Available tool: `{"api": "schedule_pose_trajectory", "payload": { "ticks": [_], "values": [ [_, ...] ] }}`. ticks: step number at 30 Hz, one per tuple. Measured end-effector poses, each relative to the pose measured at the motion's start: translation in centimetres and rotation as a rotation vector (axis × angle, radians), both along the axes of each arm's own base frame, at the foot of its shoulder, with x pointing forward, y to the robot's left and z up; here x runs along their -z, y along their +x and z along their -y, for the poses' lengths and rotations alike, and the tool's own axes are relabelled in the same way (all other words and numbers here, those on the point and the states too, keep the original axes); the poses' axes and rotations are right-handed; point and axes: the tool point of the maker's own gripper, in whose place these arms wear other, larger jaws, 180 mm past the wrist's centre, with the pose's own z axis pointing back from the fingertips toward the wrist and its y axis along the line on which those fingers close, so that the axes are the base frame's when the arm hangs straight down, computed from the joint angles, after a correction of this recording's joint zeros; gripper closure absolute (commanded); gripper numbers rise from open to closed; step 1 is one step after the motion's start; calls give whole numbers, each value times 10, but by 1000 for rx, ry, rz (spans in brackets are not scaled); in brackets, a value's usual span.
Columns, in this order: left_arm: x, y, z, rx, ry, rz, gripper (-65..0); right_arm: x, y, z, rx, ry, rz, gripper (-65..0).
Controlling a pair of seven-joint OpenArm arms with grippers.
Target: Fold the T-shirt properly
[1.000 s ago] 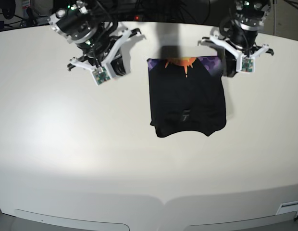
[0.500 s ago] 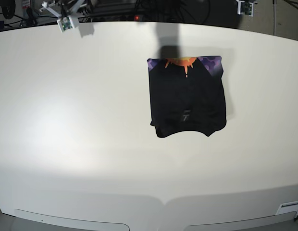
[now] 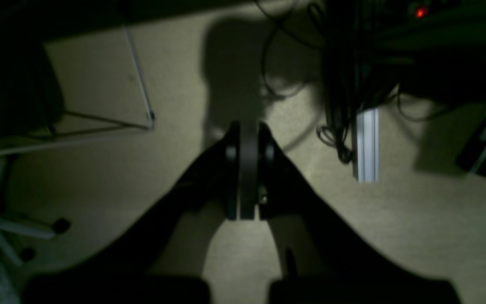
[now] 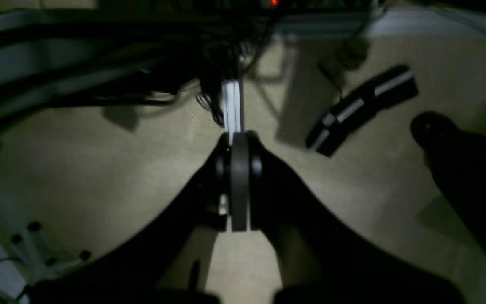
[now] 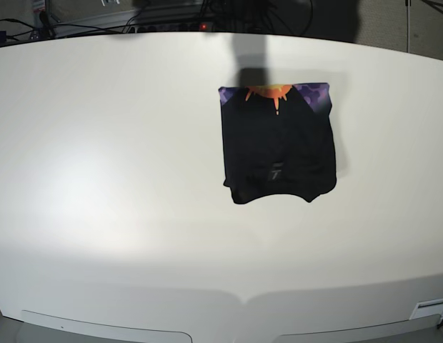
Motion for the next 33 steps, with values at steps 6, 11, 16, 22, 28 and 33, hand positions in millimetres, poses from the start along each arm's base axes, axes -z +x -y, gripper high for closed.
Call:
{"api": "schedule_pose_trajectory", "payload": {
  "ticks": [6, 11, 16, 22, 28, 33],
  "values": [
    [52, -32, -5, 51, -99, -146, 0, 66, -3, 26, 72, 31, -93, 0],
    [85, -44, -10, -16, -82, -159, 0, 106, -2, 62, 154, 21, -161, 0],
    [109, -42, 16, -137, -145, -188, 0, 129, 5, 86, 173, -25, -144, 0],
    [117, 7, 47, -247, -297, -114, 0, 140, 30, 82, 154, -27, -73, 0],
    [120, 30, 38, -416, -249, -59, 0, 142, 48, 74, 160, -12, -44, 0],
    [121, 30, 7, -642, -174, -39, 0, 143, 47, 69, 162, -4, -46, 0]
  ]
}}
